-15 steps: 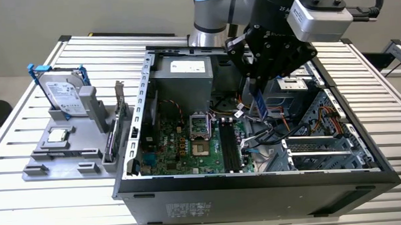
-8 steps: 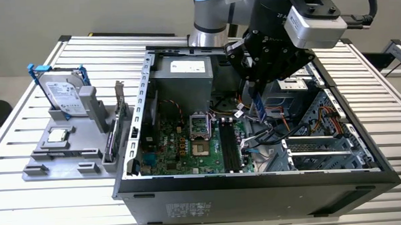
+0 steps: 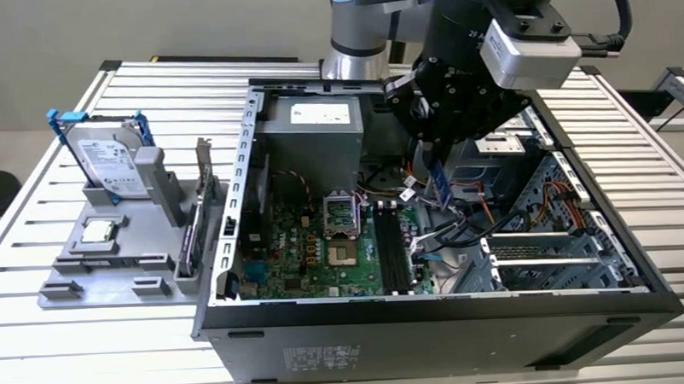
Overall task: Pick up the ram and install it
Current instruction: 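Insert the ram into the slot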
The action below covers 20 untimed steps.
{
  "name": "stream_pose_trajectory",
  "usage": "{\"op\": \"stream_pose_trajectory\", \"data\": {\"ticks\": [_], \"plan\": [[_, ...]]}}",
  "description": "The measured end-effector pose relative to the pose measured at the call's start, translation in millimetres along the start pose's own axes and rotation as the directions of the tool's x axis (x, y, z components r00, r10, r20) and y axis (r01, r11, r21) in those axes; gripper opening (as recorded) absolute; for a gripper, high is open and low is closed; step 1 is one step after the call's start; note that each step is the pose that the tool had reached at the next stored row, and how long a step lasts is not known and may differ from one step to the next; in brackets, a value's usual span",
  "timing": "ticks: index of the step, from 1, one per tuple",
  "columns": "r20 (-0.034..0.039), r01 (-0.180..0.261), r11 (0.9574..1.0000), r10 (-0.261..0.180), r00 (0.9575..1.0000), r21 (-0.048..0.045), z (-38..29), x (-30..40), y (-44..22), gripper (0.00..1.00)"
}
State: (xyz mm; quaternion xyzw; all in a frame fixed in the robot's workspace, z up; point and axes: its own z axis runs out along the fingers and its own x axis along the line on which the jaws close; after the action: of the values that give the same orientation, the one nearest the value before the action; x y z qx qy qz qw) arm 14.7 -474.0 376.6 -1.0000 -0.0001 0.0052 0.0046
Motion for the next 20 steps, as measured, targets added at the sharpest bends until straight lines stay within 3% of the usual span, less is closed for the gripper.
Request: {"op": "stream_pose_trajectory", "data": {"ticks": [7,16,20], "plan": [[0.0000,0.000,1.0000,0.000,1.0000,-0.0001,5.7,1.4,-1.2,0.00],[0.0000,0.000,1.0000,0.000,1.0000,0.0000,12.6,1.5,-9.3,0.00],[0.0000,0.000,1.0000,0.000,1.0000,0.0000,12.9,1.5,-9.7,0.00]]}}
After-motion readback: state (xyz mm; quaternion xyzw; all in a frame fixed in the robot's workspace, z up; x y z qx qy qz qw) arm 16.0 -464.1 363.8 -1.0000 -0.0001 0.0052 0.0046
